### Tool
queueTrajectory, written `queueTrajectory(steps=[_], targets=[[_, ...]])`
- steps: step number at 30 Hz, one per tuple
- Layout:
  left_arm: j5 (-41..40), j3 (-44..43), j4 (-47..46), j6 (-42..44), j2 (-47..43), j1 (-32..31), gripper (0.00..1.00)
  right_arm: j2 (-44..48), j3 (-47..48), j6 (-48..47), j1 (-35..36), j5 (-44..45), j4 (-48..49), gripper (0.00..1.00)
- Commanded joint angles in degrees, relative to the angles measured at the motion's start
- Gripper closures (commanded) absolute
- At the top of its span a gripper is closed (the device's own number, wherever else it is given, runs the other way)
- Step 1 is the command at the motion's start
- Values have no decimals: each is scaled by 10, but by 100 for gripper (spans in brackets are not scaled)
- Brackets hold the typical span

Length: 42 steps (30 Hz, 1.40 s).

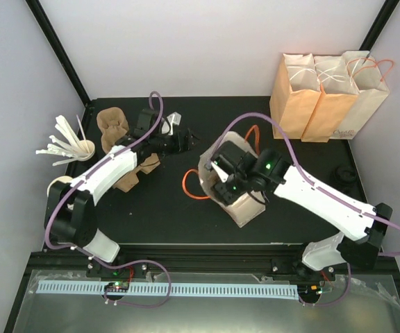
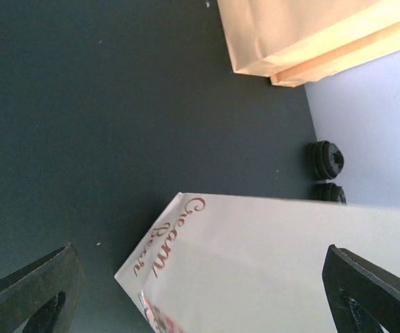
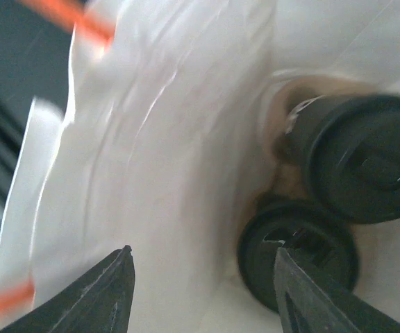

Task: Pack the takeout coffee

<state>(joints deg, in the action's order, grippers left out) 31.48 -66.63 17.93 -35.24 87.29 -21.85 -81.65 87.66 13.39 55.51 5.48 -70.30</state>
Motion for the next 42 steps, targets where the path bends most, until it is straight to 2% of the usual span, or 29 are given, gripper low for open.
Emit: queueTrajectory(steps=[1,4,10,17,21,24,25,31,34,39,42], targets=[[34,-14,3,28,40,6,3,60,-46,0,39,-109,31,43],[54,-8,-20,27,50,6,3,85,-84,-13,50,-137,15,44],[68,-5,-35,35,83,6,3,104,-151,-5,86,-137,-21,44],[123,53,-102,22,104,4,3,128,-166,37,123,-104,-38,44],[139,73,-99,24,96,-3,3,121,-154,40,125,-74,-5,44],[131,91,-76,31,73,-7,4,109,-153,45,138,-39,39,43],[118,124,-53,30,41,-7,4,95,-160,46,149,-16,70,43],[111,171,-46,19,-34,-7,4,77,-158,47,190,16,134,42],[86,152,-10,21,-60,-5,3,73,-165,60,207,39,159,41],[-3,65,132,71,-118,9,1,77,-153,81,209,91,159,41],[-27,20,197,96,-171,8,1,79,-127,95,208,130,138,41]])
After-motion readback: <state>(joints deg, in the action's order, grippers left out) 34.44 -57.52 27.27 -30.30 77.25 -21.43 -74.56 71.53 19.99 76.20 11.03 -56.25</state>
